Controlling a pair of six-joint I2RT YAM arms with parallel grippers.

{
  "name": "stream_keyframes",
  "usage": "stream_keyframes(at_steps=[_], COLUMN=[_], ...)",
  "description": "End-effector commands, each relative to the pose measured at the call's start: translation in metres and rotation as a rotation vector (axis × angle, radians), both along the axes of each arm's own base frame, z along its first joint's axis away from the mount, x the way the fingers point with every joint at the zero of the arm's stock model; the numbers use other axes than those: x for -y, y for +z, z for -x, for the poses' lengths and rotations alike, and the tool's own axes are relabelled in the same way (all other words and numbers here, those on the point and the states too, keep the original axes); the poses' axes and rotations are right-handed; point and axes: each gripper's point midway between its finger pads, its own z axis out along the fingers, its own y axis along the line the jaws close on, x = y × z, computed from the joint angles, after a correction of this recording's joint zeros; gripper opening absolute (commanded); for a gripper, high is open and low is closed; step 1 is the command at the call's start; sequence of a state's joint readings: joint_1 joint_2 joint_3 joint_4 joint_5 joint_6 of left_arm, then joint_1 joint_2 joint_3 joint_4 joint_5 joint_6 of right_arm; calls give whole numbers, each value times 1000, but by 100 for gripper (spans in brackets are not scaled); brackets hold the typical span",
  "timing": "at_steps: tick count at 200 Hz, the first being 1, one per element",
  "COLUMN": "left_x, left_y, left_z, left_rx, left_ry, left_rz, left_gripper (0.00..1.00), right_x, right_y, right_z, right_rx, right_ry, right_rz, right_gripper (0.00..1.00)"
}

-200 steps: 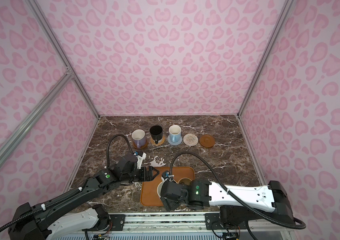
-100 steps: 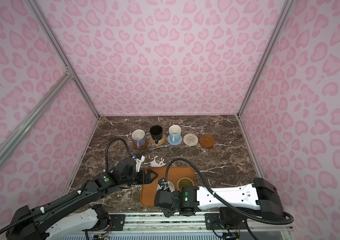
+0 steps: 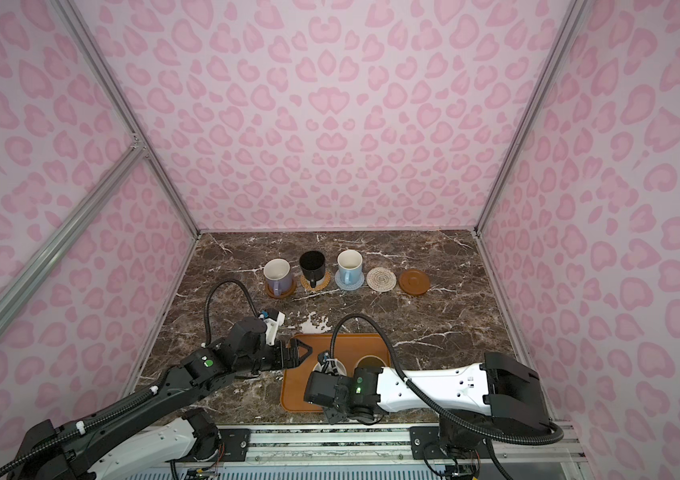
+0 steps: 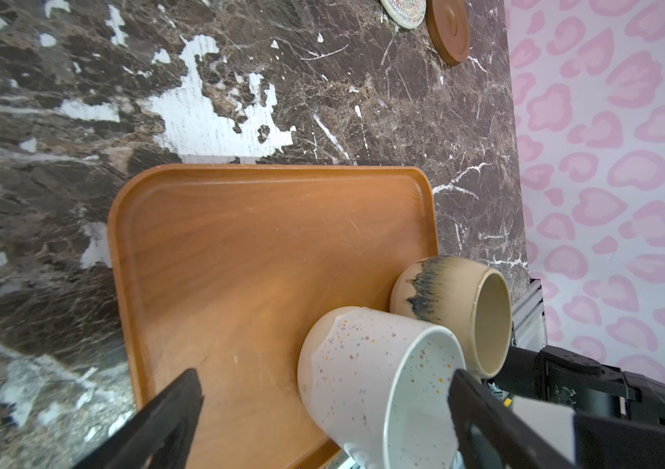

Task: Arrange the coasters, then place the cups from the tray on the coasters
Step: 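Lower the right gripper onto the white speckled mug rim and grasp it, then lift the white speckled mug off the tray with the right gripper toward the coasters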

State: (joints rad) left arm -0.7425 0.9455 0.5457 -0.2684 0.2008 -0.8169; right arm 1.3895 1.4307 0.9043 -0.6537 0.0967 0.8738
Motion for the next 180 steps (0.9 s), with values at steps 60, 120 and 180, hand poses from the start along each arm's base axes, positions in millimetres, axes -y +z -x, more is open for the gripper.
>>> stream_keyframes(at_steps=[60,120,180], left_x=[-16,-23,-18], left_y=[0,0,12], left_z=[-2,-3,-5], left_rx=[9,23,50], left_ry=[36,58,46], left_rz=[-3,-17,24], left_gripper=[96,96,96], right_x=[-14,-13,-12], right_y=[-14,-14,-4], right_z=[-13,-25,-39], right_rx=[22,83,149], right_ry=[29,10,-3], right_rz=[34,68,87], right_gripper=[33,12,1])
